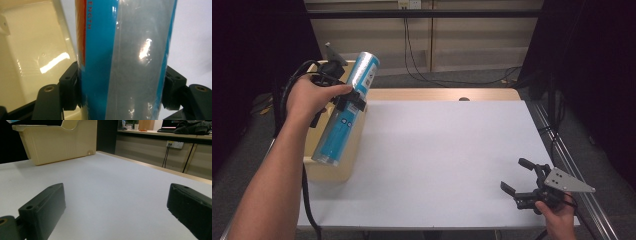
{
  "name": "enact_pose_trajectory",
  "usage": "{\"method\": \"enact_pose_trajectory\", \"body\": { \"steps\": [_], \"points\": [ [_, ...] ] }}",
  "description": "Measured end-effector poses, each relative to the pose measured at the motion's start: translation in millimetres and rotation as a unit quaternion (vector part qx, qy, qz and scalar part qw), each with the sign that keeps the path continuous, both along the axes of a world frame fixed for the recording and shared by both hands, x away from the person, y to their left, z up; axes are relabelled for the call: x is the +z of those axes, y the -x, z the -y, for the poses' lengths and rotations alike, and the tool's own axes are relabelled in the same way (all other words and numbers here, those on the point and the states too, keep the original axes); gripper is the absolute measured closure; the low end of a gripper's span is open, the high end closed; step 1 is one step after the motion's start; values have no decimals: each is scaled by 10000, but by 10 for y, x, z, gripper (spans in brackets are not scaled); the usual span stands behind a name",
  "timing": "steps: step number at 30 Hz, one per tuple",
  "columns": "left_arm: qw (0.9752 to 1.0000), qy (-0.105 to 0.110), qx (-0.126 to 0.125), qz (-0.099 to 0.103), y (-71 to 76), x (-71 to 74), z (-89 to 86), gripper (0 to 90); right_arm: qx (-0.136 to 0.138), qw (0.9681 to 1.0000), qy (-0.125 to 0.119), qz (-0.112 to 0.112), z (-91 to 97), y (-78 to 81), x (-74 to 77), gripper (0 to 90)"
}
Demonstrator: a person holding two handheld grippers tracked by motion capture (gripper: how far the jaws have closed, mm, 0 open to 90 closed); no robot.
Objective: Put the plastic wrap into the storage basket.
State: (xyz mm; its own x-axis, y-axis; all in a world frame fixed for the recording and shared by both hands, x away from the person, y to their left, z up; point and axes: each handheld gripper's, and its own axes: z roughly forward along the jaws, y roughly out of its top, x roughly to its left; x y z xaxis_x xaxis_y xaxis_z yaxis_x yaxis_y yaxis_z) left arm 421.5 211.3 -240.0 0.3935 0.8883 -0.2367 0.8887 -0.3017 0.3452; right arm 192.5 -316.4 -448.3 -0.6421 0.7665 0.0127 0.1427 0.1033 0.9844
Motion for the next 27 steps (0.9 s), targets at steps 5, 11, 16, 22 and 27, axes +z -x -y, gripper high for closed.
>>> {"method": "enact_pose_trajectory", "body": {
  "steps": [5,11,16,22,27],
  "points": [
    [9999,-28,149,-15,20,-58,-137,322,8,10000,12,17,5,-4,0,14],
    [9992,-59,379,-109,48,-130,-361,322,-21,10000,-5,4,16,-3,-2,15],
    [9985,-81,504,-187,85,-178,-520,322,-11,10000,-2,4,6,-6,1,14],
    [9980,-54,571,-247,109,-240,-623,322,-4,10000,1,11,-8,-10,3,14],
    [9976,-91,627,-268,107,-296,-623,322,-13,10000,-9,4,1,-9,1,14]
  ]
}}
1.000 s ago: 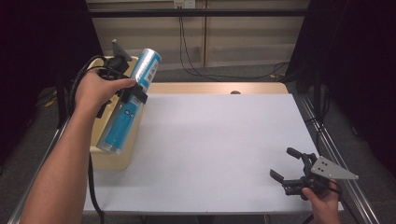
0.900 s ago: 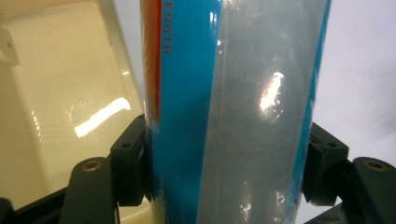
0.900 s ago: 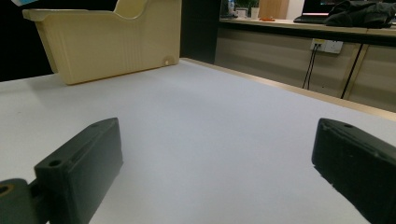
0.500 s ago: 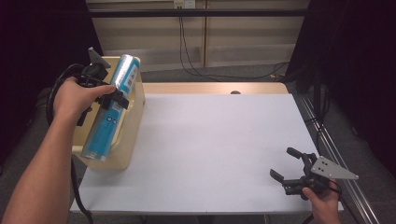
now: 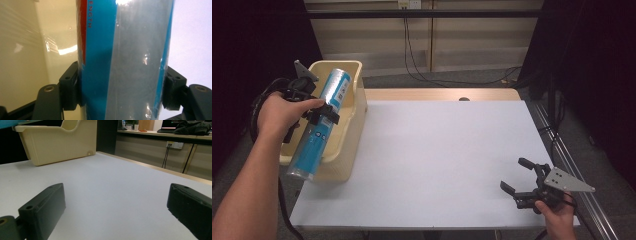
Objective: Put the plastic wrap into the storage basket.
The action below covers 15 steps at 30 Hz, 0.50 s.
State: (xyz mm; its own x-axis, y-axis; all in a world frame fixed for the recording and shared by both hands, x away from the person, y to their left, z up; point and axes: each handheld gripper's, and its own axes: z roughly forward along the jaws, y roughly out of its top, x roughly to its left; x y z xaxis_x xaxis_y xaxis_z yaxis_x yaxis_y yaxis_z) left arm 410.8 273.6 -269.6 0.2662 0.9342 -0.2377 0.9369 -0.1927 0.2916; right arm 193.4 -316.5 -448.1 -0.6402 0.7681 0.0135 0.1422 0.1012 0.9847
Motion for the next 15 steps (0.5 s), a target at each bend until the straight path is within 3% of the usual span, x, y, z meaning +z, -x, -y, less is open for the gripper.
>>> {"method": "enact_pose_trajectory", "body": {
  "steps": [15],
  "points": [
    [9998,-146,99,-41,-41,-92,-9,321,13,10000,12,15,3,5,1,14]
  ]
}}
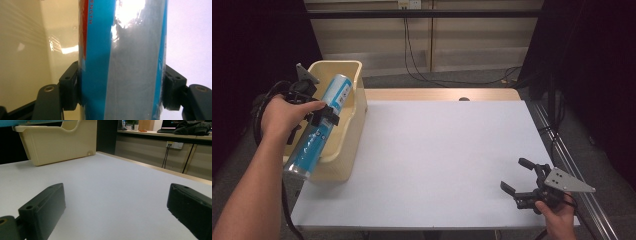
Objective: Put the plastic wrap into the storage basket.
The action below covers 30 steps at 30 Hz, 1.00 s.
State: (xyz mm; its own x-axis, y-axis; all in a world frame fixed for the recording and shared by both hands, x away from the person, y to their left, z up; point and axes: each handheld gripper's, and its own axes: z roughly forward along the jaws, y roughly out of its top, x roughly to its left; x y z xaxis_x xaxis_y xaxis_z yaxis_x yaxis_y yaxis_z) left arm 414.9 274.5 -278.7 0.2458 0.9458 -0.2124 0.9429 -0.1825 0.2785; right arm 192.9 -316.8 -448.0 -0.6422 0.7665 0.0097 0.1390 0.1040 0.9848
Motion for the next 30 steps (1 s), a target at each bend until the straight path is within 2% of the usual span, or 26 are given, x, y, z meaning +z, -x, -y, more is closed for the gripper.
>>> {"method": "enact_pose_trajectory", "body": {
  "steps": [3,12,18,22,30],
  "points": [
    [10000,-79,-24,-38,-12,-5,6,321,-8,10000,-8,-17,6,0,-5,14],
    [9996,-240,139,-94,-38,-49,21,320,-11,10000,-1,5,2,4,0,14],
    [9994,-288,114,-163,-58,-75,34,320,2,10000,3,-21,-6,-1,-5,14],
    [9990,-363,162,-208,-75,-107,48,320,24,10000,11,-20,-13,-6,-9,14],
    [9987,-382,242,-246,-90,-111,51,319,20,10000,16,-18,-11,-11,-9,14]
  ]
}}
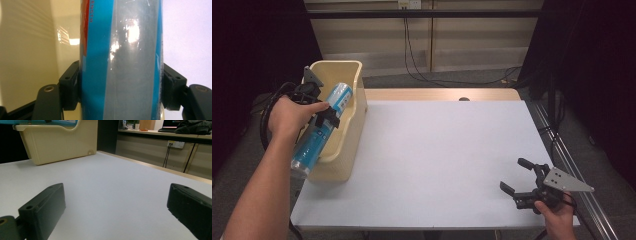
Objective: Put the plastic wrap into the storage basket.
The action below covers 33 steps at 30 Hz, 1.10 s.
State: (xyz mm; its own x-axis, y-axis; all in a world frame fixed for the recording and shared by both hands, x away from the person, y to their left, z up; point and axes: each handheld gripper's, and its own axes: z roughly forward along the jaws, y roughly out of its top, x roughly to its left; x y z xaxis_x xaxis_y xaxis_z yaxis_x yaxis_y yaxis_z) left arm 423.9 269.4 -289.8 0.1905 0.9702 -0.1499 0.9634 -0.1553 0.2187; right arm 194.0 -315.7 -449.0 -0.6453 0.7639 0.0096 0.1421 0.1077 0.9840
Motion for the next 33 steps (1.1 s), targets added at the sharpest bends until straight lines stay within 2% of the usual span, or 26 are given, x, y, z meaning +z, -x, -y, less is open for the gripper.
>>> {"method": "enact_pose_trajectory", "body": {
  "steps": [5,8,9,16,18,19,21,22,24,25,28,29,33],
  "points": [
    [9999,-94,38,17,-17,17,7,320,16,10000,10,-9,-9,-3,-2,14],
    [10000,-74,45,4,-27,18,10,319,17,10000,14,-6,-10,-5,-2,14],
    [9999,-101,-23,-81,-40,20,15,319,19,10000,11,-6,-10,-6,-2,14],
    [9997,-204,-96,-119,-71,-62,61,314,27,10000,14,-8,-15,-6,-4,14],
    [9998,-203,-58,-61,-74,-61,61,303,15,10000,16,-12,-11,-7,-6,14],
    [9999,-147,-76,-38,-73,-36,41,303,15,10000,16,-12,-11,-7,-6,14],
    [9995,201,-29,255,-57,85,18,320,23,10000,7,-15,-10,-7,-6,14],
    [9994,242,-60,234,-47,136,22,319,24,10000,9,-17,-11,-7,-7,14],
    [9997,94,-115,205,-34,212,43,307,33,10000,7,-26,-17,-8,-8,14],
    [9997,123,-127,179,-31,233,53,305,35,10000,20,-8,-19,-8,-6,14],
    [9992,235,-215,228,-31,225,120,293,46,10000,24,-5,-18,4,0,14],
    [9987,361,-314,189,-38,205,168,275,39,10000,15,-12,-11,4,-4,13],
    [9980,444,-383,216,-42,183,238,253,21,10000,2,-19,0,0,-7,14]
  ]
}}
